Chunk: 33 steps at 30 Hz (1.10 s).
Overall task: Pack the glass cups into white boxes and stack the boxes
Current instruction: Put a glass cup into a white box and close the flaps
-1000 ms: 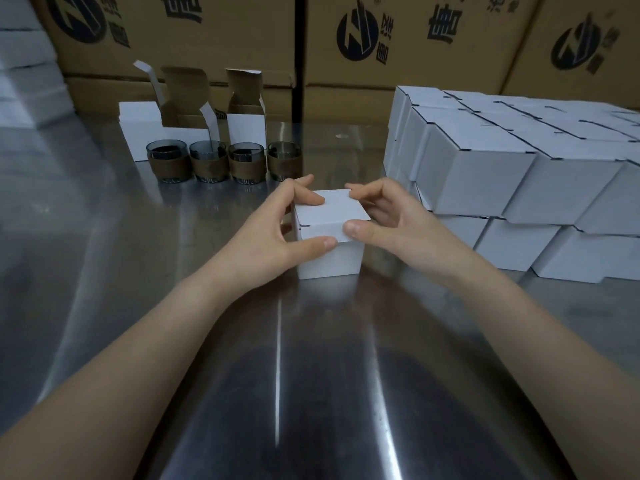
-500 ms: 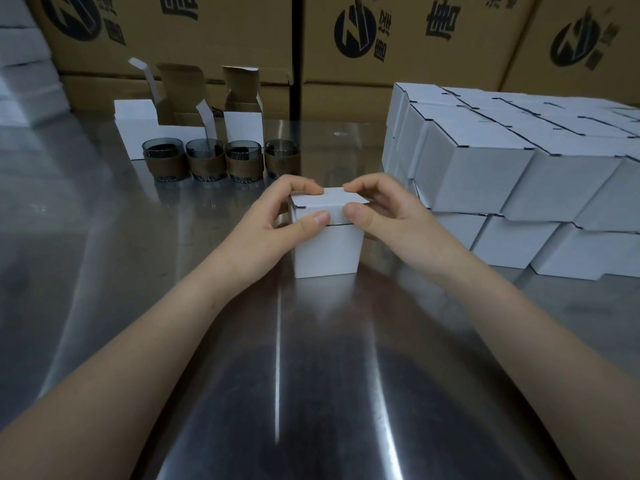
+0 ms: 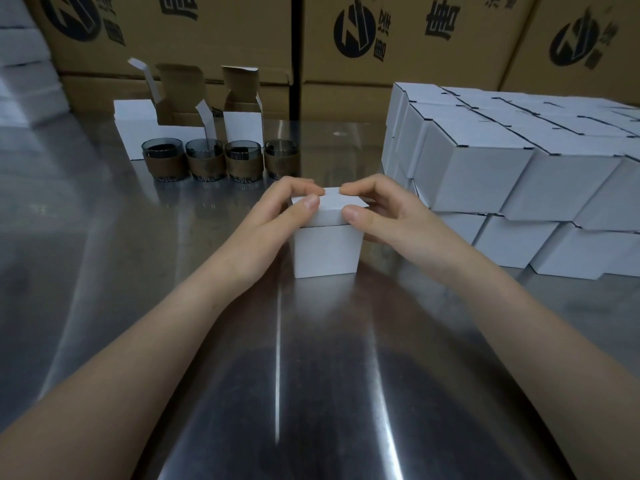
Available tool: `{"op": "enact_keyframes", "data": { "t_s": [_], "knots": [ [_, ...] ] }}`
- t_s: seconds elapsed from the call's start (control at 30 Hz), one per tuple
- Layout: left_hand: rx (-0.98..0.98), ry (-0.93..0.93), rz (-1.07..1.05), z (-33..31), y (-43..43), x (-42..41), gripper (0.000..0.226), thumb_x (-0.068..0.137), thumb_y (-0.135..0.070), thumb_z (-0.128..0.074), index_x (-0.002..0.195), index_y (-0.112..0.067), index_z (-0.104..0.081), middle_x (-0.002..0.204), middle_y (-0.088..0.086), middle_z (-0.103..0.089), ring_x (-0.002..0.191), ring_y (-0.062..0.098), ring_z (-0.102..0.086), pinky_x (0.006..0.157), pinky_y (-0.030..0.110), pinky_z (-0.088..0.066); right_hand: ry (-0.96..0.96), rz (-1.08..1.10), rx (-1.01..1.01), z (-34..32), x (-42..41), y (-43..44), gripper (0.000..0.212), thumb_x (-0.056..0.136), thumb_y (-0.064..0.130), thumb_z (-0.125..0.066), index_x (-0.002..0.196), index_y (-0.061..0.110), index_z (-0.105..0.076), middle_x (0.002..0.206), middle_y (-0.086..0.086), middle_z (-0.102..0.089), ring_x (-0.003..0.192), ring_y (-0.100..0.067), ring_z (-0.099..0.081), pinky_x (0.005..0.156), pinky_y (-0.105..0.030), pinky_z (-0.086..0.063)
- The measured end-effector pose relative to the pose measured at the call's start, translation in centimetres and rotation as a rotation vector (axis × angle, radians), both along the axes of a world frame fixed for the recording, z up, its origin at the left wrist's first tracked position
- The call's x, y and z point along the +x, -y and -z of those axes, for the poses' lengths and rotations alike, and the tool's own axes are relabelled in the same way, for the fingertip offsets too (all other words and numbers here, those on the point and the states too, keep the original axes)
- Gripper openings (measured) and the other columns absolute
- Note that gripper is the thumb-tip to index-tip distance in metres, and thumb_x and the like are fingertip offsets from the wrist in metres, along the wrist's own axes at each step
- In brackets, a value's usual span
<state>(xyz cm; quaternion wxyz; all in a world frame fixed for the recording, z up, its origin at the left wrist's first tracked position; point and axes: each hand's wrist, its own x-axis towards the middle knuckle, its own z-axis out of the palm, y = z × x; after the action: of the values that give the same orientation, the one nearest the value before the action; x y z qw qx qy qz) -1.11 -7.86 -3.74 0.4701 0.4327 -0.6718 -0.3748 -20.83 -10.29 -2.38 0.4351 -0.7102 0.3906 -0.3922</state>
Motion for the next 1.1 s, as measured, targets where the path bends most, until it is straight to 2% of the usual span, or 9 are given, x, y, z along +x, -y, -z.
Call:
{"op": "enact_keyframes", "data": {
  "t_s": [0.1,0.17,0.3,0.43,0.63,0.73,0.8,0.93,1.1],
  "knots": [
    [-0.009,0.022,-0.014,0.0,0.1,-0.1,0.015,0.102,-0.028,-0.047,0.111,-0.026,-0.059,0.125,-0.023,-0.049,0.110,-0.009,-0.050,0.086,0.006,-0.042,0.010,0.028,0.025,0.1,0.1,-0.2,0.012,0.097,0.030,-0.056,0.103,0.021,-0.061,0.120,-0.005,-0.063,0.111,-0.013,-0.061,0.099,-0.036,-0.051],
    [0.002,0.015,-0.011,0.0,0.1,-0.1,0.014,0.101,-0.026,-0.048,0.110,-0.028,-0.058,0.127,-0.022,-0.049,0.113,-0.006,-0.050,0.089,0.009,-0.042,-0.013,0.048,0.027,0.0,0.2,-0.3,0.015,0.098,0.034,-0.053,0.102,0.022,-0.061,0.120,-0.005,-0.062,0.116,-0.019,-0.058,0.102,-0.045,-0.048],
    [0.010,0.028,-0.015,0.0,0.2,-0.1,0.016,0.100,-0.021,-0.051,0.113,-0.027,-0.059,0.134,-0.014,-0.046,0.123,0.001,-0.046,0.099,0.019,-0.040,0.013,0.043,0.054,0.0,0.4,-0.2,0.004,0.097,0.026,-0.057,0.097,0.023,-0.060,0.121,-0.007,-0.062,0.114,-0.018,-0.060,0.102,-0.047,-0.048],
    [0.012,0.040,-0.012,-0.1,0.3,-0.1,0.019,0.099,-0.015,-0.052,0.112,-0.027,-0.060,0.135,-0.011,-0.045,0.128,0.002,-0.042,0.104,0.024,-0.037,0.041,0.041,0.087,0.0,0.4,-0.1,0.005,0.095,0.019,-0.059,0.099,0.022,-0.060,0.119,-0.006,-0.062,0.106,-0.011,-0.060,0.101,-0.045,-0.049],
    [0.027,0.069,0.000,-0.1,0.2,-0.2,0.025,0.097,-0.011,-0.054,0.117,-0.024,-0.061,0.134,-0.014,-0.043,0.131,0.001,-0.038,0.108,0.025,-0.034,0.050,0.020,0.130,-0.2,0.5,-0.3,0.014,0.094,0.013,-0.060,0.106,0.021,-0.058,0.122,0.000,-0.063,0.103,-0.004,-0.062,0.097,-0.033,-0.052],
    [0.054,0.056,0.004,-0.3,0.1,-0.4,0.029,0.092,-0.020,-0.057,0.120,-0.021,-0.061,0.139,-0.010,-0.040,0.133,0.003,-0.035,0.108,0.027,-0.033,0.096,-0.002,0.192,-0.3,0.5,-0.4,0.018,0.095,0.011,-0.059,0.111,0.018,-0.057,0.123,-0.001,-0.062,0.098,-0.005,-0.063,0.091,-0.029,-0.054],
    [0.073,0.050,-0.006,-0.5,-0.1,-0.6,0.042,0.080,-0.029,-0.054,0.121,-0.023,-0.061,0.141,-0.012,-0.038,0.135,0.002,-0.034,0.112,0.030,-0.031,0.146,-0.013,0.230,-0.3,0.6,-0.4,0.019,0.095,0.009,-0.057,0.112,0.017,-0.058,0.115,0.001,-0.064,0.095,-0.006,-0.064,0.088,-0.029,-0.054],
    [0.088,0.022,-0.034,-0.7,-0.2,-0.9,0.049,0.074,-0.029,-0.053,0.121,-0.025,-0.061,0.140,-0.016,-0.036,0.139,0.003,-0.029,0.118,0.040,-0.026,0.256,-0.043,0.311,-0.4,0.8,-0.6,0.020,0.095,0.005,-0.055,0.110,0.016,-0.060,0.099,0.004,-0.066,0.085,-0.008,-0.066,0.079,-0.026,-0.055],
    [0.131,0.004,-0.092,-1.1,-0.1,-1.4,0.052,0.069,-0.029,-0.052,0.121,-0.032,-0.056,0.142,-0.013,-0.031,0.138,0.007,-0.030,0.117,0.040,-0.029,0.340,0.010,0.401,-0.5,1.3,-0.5,0.022,0.094,0.003,-0.055,0.107,0.018,-0.064,0.105,-0.003,-0.064,0.083,-0.010,-0.068,0.073,-0.024,-0.053]
  ]
}}
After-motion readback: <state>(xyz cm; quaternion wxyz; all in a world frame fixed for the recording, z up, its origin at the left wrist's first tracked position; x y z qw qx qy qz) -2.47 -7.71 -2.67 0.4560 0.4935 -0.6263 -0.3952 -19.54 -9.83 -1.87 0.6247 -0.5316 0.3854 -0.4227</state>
